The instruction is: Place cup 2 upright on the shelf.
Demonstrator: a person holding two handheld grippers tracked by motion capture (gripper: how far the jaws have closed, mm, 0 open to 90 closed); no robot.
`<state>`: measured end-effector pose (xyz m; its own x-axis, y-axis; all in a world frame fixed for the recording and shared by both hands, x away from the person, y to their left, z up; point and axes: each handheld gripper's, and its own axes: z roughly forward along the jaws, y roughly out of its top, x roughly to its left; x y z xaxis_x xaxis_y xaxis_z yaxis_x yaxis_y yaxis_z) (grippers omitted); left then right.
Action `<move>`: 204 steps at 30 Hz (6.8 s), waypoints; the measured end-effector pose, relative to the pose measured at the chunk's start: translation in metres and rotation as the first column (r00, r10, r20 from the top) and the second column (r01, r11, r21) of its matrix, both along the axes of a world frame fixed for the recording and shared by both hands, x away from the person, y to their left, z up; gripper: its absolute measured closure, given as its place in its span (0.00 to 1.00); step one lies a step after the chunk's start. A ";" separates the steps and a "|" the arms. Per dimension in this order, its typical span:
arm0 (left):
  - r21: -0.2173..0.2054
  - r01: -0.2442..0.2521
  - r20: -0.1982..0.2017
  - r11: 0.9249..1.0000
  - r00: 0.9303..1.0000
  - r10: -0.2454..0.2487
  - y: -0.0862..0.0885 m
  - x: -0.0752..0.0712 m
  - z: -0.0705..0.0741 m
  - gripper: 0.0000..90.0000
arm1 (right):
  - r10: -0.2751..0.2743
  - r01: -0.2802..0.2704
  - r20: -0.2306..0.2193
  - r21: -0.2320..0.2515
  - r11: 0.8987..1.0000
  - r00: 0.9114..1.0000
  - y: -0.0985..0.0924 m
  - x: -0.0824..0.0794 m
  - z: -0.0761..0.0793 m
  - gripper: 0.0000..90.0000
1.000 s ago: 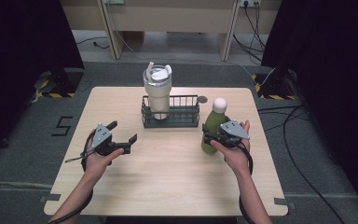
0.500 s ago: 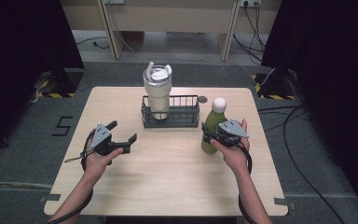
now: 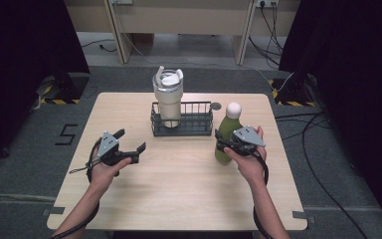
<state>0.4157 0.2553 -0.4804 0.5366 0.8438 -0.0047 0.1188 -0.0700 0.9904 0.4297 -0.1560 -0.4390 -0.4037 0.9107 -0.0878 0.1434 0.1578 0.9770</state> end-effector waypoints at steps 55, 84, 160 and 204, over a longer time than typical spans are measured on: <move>-0.013 -0.030 -0.005 0.999 1.000 0.030 0.007 0.002 0.000 0.00 | -0.017 0.005 0.126 0.098 0.995 0.992 0.010 0.011 0.060 0.25; -0.001 -0.035 -0.009 0.999 0.999 0.035 0.007 0.003 -0.003 0.01 | -0.022 0.000 0.172 0.126 0.992 0.985 0.017 0.027 0.088 0.25; 0.001 -0.036 -0.027 0.999 0.999 0.036 0.009 0.006 -0.006 0.02 | -0.032 0.008 0.149 0.157 0.988 0.988 0.062 0.096 0.109 0.25; 0.001 -0.034 -0.027 0.999 0.999 0.034 0.008 0.006 -0.007 0.02 | -0.032 0.024 0.077 0.107 0.994 0.996 0.085 0.129 0.094 0.25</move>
<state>0.4215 0.2632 -0.4871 0.5072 0.8617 -0.0185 0.1478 -0.0658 0.9868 0.5584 -0.0707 -0.3449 -0.3733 0.9275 -0.0211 0.0682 0.0501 0.9964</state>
